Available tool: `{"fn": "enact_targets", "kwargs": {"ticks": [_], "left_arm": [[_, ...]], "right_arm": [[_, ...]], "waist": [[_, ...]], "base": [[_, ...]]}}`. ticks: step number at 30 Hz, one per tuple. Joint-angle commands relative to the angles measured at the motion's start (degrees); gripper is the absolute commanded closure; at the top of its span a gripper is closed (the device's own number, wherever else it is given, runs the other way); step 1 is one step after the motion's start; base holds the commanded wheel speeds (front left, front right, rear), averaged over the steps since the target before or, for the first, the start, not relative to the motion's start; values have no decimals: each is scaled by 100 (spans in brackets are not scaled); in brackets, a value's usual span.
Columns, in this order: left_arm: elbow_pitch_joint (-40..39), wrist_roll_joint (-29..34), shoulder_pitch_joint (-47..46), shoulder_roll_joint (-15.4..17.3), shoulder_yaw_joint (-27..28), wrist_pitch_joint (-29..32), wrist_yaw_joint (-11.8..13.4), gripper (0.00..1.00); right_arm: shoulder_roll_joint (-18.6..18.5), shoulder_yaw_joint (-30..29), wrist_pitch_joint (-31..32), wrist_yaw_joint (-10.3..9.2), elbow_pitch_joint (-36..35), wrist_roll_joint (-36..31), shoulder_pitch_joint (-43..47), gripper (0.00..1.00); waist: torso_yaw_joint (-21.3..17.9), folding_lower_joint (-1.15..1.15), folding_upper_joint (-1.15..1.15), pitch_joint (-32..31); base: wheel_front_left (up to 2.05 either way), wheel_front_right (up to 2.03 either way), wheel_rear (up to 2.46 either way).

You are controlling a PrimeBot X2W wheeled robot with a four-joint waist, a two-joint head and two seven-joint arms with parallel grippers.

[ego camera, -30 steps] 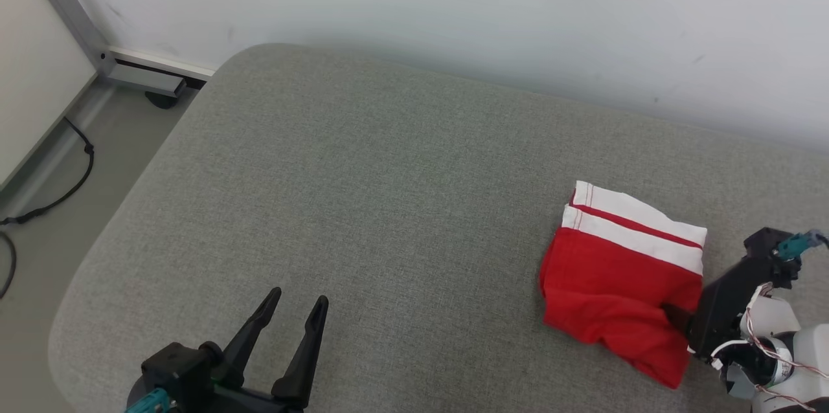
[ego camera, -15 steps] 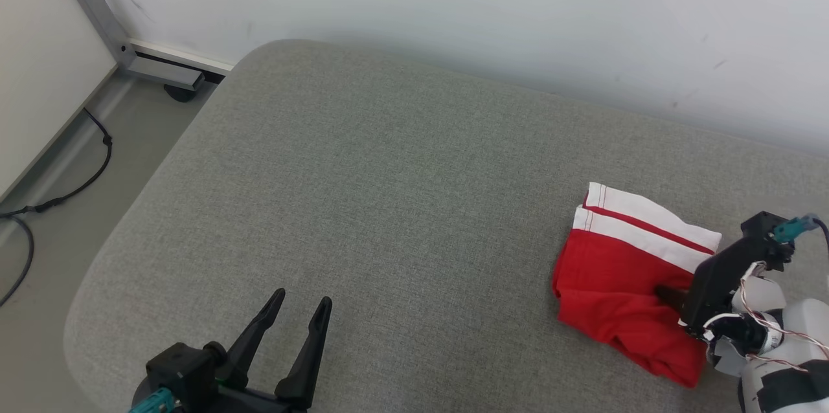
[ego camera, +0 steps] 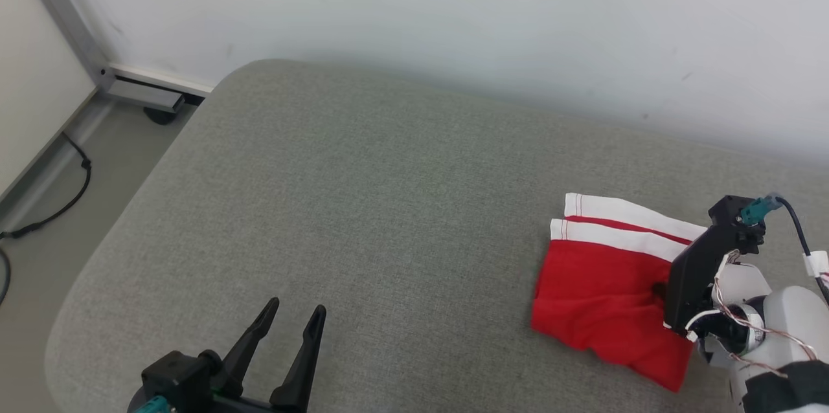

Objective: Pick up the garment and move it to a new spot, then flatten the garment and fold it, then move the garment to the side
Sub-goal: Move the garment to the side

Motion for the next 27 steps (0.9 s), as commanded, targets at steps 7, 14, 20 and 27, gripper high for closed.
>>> {"fn": "enact_targets", "kwargs": {"ticks": [7,14,20,27], "left_arm": [[-89,-34,123,91,33,-53,62,0],[-139,-5,63,91,29,-59,86,0],[-145,24,-36,53,29,-78,81,0],[-116,36,-181,20,4,-89,10,0]], "right_arm": [[-20,39,1321,-4,-2256,-601,847,100],[-265,-1,2249,-4,-3661,-702,1251,100],[-564,92,2270,-4,-3683,-463,1049,100],[-1005,487,1885,-4,-3058,-61,624,100]], "waist": [[-238,0,0,-113],[-436,0,0,-58],[-631,0,0,18],[-927,0,0,192]], "base": [[0,0,0],[0,0,0],[0,0,0],[0,0,0]]}}
